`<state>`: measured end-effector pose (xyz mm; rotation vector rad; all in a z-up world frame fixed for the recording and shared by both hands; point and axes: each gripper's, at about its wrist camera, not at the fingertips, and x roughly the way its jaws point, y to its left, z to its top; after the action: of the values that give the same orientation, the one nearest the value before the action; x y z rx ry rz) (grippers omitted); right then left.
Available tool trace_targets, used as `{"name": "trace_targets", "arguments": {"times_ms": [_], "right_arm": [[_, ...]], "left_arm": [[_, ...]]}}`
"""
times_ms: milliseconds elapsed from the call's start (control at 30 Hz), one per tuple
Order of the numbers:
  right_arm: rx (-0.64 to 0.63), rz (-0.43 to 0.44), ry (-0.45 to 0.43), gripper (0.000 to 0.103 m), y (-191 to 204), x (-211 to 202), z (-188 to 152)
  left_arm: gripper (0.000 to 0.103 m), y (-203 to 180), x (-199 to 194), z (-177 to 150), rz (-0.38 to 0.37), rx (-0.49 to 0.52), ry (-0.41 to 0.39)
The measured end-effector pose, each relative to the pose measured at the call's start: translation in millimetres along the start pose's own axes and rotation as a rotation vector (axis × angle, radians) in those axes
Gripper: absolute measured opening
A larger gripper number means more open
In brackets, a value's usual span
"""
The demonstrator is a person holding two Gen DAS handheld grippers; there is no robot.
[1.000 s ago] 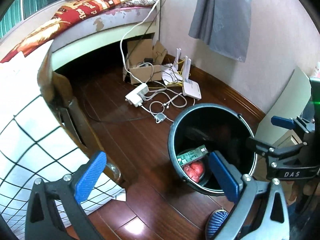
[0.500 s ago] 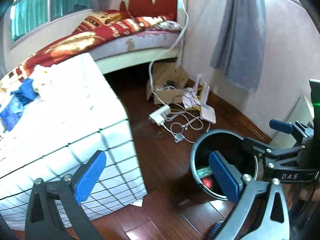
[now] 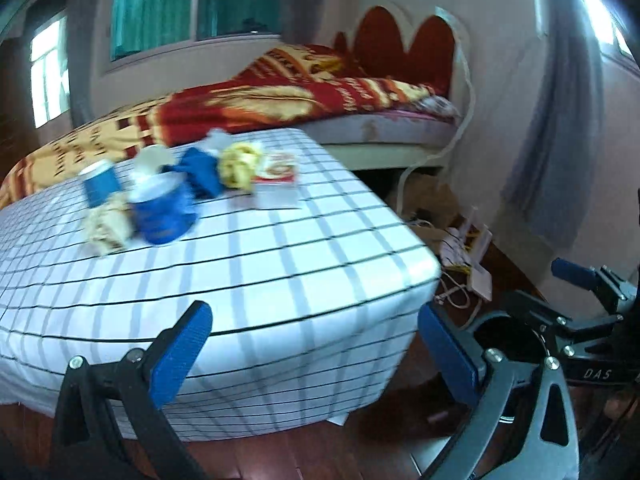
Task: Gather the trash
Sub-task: 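Move both tools back toward the table items, then grasp the red-and-white nut milk carton with the right tool while the left grasps the beige cloth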
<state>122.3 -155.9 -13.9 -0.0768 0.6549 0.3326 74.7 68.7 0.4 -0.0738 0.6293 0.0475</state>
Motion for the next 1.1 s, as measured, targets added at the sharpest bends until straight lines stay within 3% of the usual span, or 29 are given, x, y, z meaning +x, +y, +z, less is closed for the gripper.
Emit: {"name": "trace_targets", "arguments": {"times_ms": [100,400,567,833,1000,1100], "right_arm": [[0.008,0.045,0.019,0.103,22.0,11.4,8.8],[-0.077,0.054,0.037,0.103,86.7,36.1,46.1],[-0.116,0.071,0.031,0.103,118.9,57.6,69.4],[-0.133,0.073,0.069,0.103,141.6,115.8,98.8],[-0.125,0.060,0.111,0.103,152.0,160.3,118.0],[-0.110,0.049,0.149,0.096,156.3,184.7,130.0]], "left_arm": [[0.103,30.2,-8.1,-2.8,0.032,-0.053,-0.014],[0.102,114.2,-14.6,3.1,0.154,-0.125,-0.037],[0.094,155.8,-0.5,18.0,0.197,-0.146,-0.040],[0.080,196.6,47.9,34.6,0.194,-0.157,0.018],[0.076,209.4,80.0,44.5,0.162,-0.153,0.077],[0.076,210.1,94.7,53.4,0.151,-0.140,0.105]]}}
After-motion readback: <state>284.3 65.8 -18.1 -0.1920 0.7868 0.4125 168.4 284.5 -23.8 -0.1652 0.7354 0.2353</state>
